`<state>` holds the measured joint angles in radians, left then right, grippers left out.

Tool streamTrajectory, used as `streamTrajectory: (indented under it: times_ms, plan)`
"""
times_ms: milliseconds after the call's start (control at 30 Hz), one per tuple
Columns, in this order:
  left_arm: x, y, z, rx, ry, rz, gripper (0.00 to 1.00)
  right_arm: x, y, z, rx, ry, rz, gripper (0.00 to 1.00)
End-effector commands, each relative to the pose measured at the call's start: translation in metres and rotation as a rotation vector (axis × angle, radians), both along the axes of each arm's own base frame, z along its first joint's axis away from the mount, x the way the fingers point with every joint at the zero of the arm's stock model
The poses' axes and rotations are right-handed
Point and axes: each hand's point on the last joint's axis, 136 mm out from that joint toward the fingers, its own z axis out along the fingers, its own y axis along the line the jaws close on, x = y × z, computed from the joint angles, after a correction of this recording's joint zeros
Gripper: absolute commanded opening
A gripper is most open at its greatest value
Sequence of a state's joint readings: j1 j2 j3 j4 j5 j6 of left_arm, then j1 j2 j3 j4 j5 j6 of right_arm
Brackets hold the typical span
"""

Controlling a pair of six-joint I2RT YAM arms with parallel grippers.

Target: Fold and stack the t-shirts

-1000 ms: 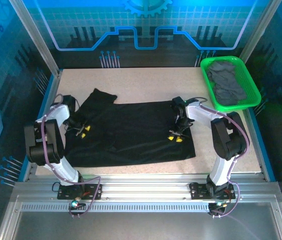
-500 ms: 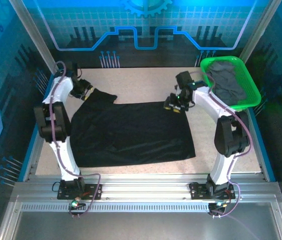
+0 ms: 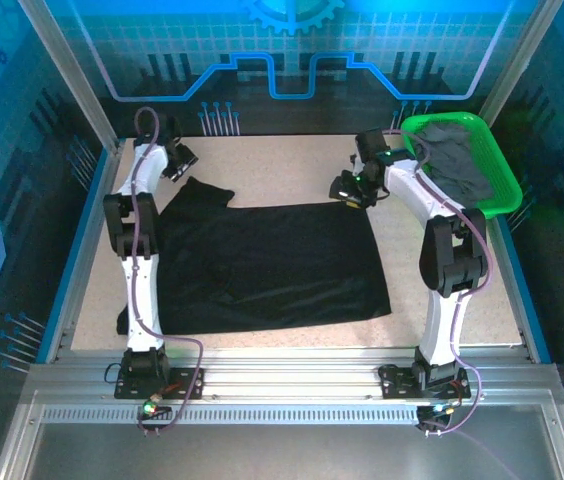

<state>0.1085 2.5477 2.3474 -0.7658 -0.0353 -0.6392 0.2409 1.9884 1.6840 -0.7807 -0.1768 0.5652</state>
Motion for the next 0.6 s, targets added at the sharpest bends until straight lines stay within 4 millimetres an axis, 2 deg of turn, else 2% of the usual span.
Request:
streamTrajectory:
  times_ms: [0, 200, 333, 467, 567]
  plan:
    - [-0.027, 0.003, -0.028, 0.066, 0.173, -0.001, 0.51, -0.003, -0.006, 0.004, 0.026, 0.005, -0.022, 0.47]
    - [-0.047, -0.011, -0.055, 0.074, 0.298, -0.032, 0.50, 0.005, -0.009, 0.004, 0.009, -0.004, -0.037, 0.47]
    - [-0.062, -0.008, -0.066, 0.078, 0.374, -0.013, 0.41, 0.013, -0.014, 0.006, -0.018, -0.015, -0.063, 0.47]
    - [-0.056, -0.009, -0.059, 0.065, 0.345, -0.010, 0.14, 0.025, -0.024, 0.006, -0.077, -0.036, -0.114, 0.47]
    - [-0.048, -0.010, -0.044, 0.062, 0.299, -0.010, 0.04, 0.035, -0.043, -0.001, -0.166, -0.034, -0.195, 0.47]
